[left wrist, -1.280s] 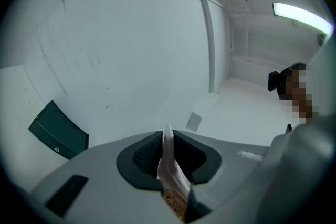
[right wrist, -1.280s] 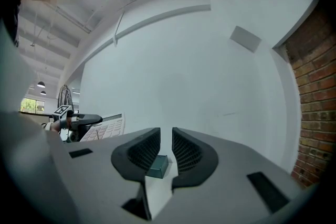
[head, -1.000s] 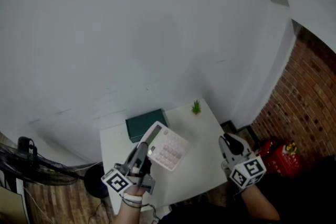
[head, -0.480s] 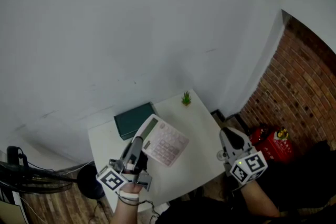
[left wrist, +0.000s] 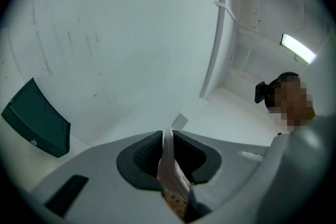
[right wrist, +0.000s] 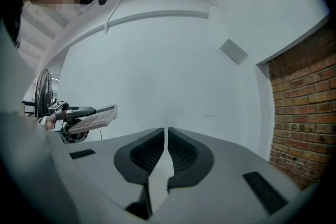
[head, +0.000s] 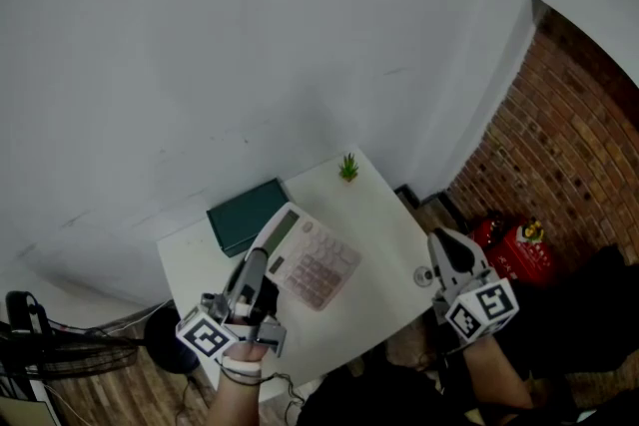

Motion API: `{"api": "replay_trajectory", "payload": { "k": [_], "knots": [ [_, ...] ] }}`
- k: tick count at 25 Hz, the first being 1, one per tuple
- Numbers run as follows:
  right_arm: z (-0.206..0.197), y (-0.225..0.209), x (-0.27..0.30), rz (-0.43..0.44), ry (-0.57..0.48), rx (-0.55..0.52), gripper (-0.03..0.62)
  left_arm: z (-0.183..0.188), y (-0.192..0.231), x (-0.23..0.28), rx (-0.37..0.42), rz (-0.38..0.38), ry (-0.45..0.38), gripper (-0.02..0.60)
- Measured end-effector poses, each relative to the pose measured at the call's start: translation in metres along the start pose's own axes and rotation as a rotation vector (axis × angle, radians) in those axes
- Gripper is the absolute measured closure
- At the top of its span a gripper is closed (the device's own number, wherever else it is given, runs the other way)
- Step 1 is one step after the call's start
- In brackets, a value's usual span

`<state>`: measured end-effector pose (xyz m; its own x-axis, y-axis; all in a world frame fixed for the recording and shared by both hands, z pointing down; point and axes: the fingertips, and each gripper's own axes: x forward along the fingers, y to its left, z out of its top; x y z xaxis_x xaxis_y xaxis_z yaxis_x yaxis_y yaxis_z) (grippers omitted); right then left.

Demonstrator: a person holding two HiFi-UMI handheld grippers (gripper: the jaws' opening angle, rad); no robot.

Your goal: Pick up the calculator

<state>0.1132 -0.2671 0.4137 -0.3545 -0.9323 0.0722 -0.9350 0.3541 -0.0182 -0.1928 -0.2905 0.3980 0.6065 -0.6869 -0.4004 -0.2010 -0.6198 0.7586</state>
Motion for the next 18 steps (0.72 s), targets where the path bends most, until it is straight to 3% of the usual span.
{"api": "replay_trajectory", "payload": {
  "k": [7,18],
  "knots": [
    [0.001,-0.008,0.002,-0.015,-0.021,0.018,0.572,-0.001,0.001,0.002,0.001,0.004,0.008,0.528],
    [0.015,-0.015,0.014,0.069,-0.056,0.023,0.582,-0.004,-0.02,0.005,0.042,0.035,-0.021,0.528]
  ]
}}
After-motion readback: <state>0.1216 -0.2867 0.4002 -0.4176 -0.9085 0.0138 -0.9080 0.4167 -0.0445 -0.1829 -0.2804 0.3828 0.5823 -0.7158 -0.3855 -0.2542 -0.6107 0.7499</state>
